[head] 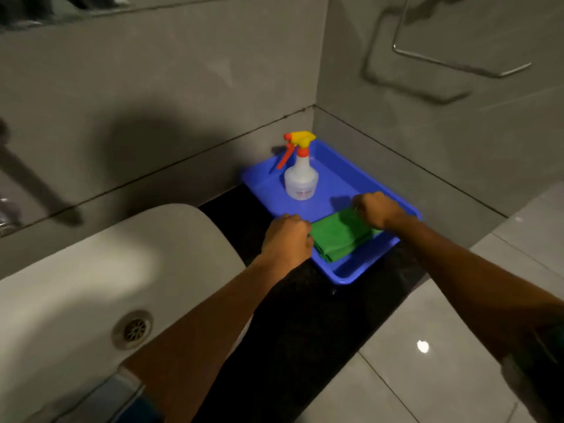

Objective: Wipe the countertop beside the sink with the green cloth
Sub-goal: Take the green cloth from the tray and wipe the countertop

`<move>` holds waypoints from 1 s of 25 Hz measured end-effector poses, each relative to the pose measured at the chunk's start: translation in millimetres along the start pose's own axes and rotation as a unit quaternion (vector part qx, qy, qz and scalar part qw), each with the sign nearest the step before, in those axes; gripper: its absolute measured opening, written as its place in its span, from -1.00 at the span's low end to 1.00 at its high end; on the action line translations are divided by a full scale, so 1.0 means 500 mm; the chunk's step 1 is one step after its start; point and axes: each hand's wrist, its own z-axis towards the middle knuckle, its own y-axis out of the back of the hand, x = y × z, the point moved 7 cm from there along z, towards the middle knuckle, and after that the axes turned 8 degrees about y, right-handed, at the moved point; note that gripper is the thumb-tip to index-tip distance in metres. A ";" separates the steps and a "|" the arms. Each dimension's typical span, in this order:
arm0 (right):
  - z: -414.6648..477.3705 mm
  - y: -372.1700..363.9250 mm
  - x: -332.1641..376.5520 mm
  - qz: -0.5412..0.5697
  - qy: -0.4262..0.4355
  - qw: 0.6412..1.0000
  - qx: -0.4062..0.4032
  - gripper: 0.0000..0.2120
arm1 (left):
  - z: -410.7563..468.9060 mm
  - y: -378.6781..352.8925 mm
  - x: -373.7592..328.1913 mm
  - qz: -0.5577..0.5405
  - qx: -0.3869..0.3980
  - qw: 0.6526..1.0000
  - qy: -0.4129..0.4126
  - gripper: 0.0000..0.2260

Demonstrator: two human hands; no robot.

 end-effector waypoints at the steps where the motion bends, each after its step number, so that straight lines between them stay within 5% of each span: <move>1: 0.026 -0.022 -0.027 -0.038 -0.004 0.999 0.030 -0.66 | 0.039 -0.036 -0.009 0.000 0.019 1.000 0.010 -0.74; 8: 0.107 -0.128 -0.059 -0.206 0.060 0.975 0.062 -0.15 | 0.170 -0.222 -0.043 0.049 0.126 0.986 0.101 -0.31; 13: 0.058 -0.049 -0.057 -0.242 0.040 0.969 0.000 -0.50 | 0.193 -0.174 -0.051 -0.018 0.096 0.991 0.096 -0.65; 15: 0.021 -0.005 -0.063 -0.156 0.023 0.987 -0.010 -0.58 | 0.180 -0.129 -0.046 -0.113 0.095 0.987 0.069 -0.72; 17: -0.015 0.037 -0.061 0.049 0.000 0.999 0.000 -0.75 | 0.153 -0.066 -0.019 -0.208 0.086 0.971 0.081 -0.74; 19: -0.052 0.072 -0.025 0.307 -0.010 0.952 -0.004 -0.79 | 0.105 0.020 0.031 -0.313 0.028 0.944 0.101 -0.68; 22: -0.111 0.090 0.092 0.616 -0.007 0.784 -0.080 -0.69 | -0.014 0.143 0.141 -0.472 -0.097 0.869 0.113 -0.63; 24: -0.142 0.064 0.169 0.704 -0.025 0.700 -0.122 -0.72 | -0.093 0.190 0.194 -0.532 -0.130 0.830 0.110 -0.58; 25: -0.154 0.049 0.236 0.715 -0.020 0.687 -0.129 -0.72 | -0.151 0.215 0.236 -0.536 -0.147 0.824 0.112 -0.55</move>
